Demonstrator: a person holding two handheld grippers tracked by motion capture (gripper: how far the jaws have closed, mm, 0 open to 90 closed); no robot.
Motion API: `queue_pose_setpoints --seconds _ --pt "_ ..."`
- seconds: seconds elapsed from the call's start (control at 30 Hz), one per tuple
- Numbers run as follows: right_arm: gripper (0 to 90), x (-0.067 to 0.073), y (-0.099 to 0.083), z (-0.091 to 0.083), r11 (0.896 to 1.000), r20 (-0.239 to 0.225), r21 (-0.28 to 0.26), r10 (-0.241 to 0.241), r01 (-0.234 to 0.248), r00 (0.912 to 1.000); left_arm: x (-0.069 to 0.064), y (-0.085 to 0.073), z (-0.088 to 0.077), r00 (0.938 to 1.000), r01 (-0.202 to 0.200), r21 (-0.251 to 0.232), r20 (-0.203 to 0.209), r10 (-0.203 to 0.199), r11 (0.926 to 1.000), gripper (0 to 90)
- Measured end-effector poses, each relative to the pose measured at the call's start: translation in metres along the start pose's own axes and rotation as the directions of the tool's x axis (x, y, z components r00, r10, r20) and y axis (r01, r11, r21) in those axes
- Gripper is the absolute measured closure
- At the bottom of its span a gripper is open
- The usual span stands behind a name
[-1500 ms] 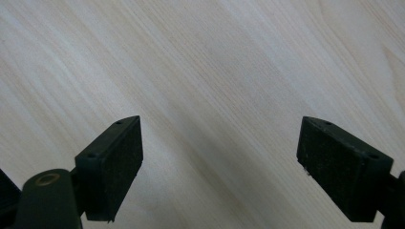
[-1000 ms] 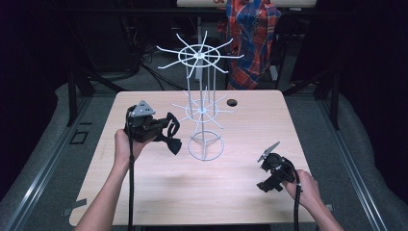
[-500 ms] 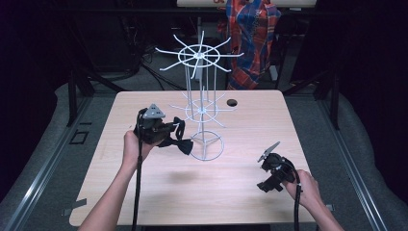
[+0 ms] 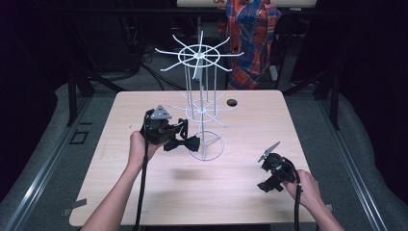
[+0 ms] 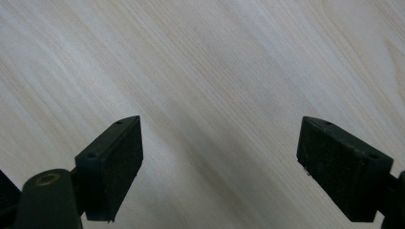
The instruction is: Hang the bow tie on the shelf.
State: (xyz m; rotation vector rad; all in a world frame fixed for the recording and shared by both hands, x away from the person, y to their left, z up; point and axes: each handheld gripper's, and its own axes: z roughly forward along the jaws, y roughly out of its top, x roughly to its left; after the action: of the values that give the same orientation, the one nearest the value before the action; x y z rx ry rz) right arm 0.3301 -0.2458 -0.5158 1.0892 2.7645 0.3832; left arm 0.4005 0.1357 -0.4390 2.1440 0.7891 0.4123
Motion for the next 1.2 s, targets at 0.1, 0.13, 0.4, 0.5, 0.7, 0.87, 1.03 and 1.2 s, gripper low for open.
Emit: queue_pose_setpoints --seconds 0.1,0.13,0.4,0.5,0.7,0.87,1.03,1.2 --pt "15.5 0.0 0.0 0.001 1.0 -0.012 -0.005 -0.001 0.001 0.9999 -0.001 0.001 0.005 1.0 0.003 -0.004 0.006 -0.003 1.0 87.3" --pt "15.5 0.0 0.0 0.001 1.0 -0.012 -0.005 -0.002 0.002 0.9999 -0.001 0.001 0.005 0.9999 0.0 0.002 0.011 0.0 1.0 87.3" --pt "15.5 0.0 0.0 0.0 1.0 -0.006 0.007 -0.01 0.01 0.9999 -0.003 0.002 0.012 0.9999 0.0 0.008 0.015 0.0 1.0 87.3" --pt "15.5 0.0 0.0 0.0 1.0 -0.006 0.007 -0.009 0.009 0.9999 -0.003 0.001 0.011 0.9999 0.006 0.003 0.014 -0.006 1.0 87.2" --pt "15.5 -0.001 -0.001 -0.002 1.0 -0.008 0.001 -0.007 0.007 0.9999 0.0 -0.002 0.01 0.9989 0.034 -0.017 0.032 -0.033 0.9993 85.0" --pt "15.5 -0.002 -0.003 -0.003 1.0 -0.012 -0.025 0.005 -0.005 0.9999 0.0 -0.001 0.008 0.9986 0.037 -0.019 0.038 -0.036 0.9991 81.0" --pt "15.5 -0.003 -0.003 -0.006 1.0 -0.002 -0.014 -0.003 0.003 1.0 -0.001 -0.002 0.007 0.9988 0.039 -0.023 0.029 -0.038 0.999 79.5" --pt "15.5 -0.004 -0.003 -0.006 1.0 -0.005 -0.022 0.0 0.0 1.0 0.0 -0.003 0.004 0.9989 0.035 -0.019 0.032 -0.034 0.9992 79.0"
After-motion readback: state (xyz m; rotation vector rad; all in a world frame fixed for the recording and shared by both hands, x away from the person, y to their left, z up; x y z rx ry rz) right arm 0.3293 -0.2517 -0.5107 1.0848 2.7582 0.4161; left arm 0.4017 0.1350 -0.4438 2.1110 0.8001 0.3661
